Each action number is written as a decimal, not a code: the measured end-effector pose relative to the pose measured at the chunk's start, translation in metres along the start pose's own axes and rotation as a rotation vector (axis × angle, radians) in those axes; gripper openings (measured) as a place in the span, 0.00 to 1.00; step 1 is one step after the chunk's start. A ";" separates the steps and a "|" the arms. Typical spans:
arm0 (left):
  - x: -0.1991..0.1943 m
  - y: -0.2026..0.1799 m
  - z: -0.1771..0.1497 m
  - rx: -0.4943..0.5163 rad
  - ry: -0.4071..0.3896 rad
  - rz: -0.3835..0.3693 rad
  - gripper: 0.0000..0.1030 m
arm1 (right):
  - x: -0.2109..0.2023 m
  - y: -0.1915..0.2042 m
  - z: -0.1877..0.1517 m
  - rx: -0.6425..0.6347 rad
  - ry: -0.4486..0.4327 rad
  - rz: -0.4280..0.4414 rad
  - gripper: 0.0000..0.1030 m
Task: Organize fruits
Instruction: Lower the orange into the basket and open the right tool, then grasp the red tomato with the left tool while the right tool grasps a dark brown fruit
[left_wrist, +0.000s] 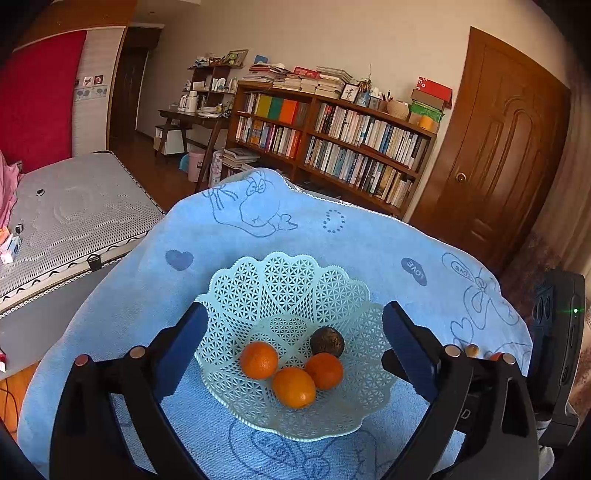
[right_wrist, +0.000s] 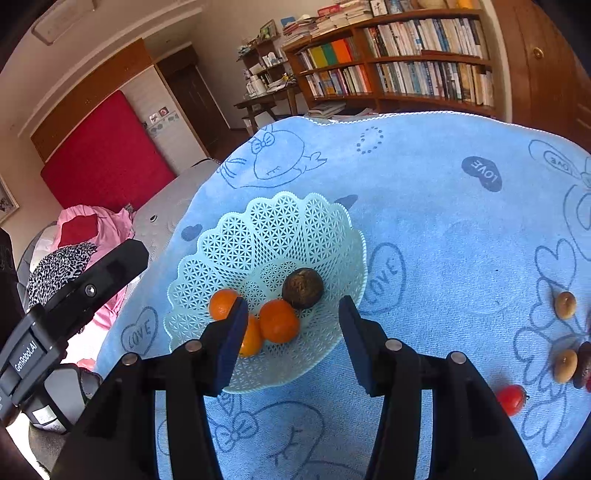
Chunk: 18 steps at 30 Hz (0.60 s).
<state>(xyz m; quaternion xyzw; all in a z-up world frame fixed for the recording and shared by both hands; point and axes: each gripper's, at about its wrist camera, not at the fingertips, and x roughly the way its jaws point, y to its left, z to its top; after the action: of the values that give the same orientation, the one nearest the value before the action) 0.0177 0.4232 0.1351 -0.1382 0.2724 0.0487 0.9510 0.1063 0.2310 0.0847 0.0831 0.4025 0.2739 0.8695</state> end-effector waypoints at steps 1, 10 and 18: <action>0.000 -0.001 0.000 0.001 0.002 -0.002 0.94 | -0.002 -0.003 -0.001 0.009 -0.004 -0.007 0.50; 0.002 -0.006 -0.004 0.002 0.017 -0.007 0.96 | -0.016 -0.036 -0.006 0.081 -0.027 -0.060 0.50; 0.007 -0.014 -0.009 0.015 0.040 -0.018 0.97 | -0.043 -0.077 -0.006 0.158 -0.064 -0.110 0.51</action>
<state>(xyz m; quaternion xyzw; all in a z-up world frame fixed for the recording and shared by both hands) 0.0217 0.4075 0.1269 -0.1346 0.2904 0.0353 0.9467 0.1106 0.1425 0.0806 0.1381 0.3986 0.1902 0.8865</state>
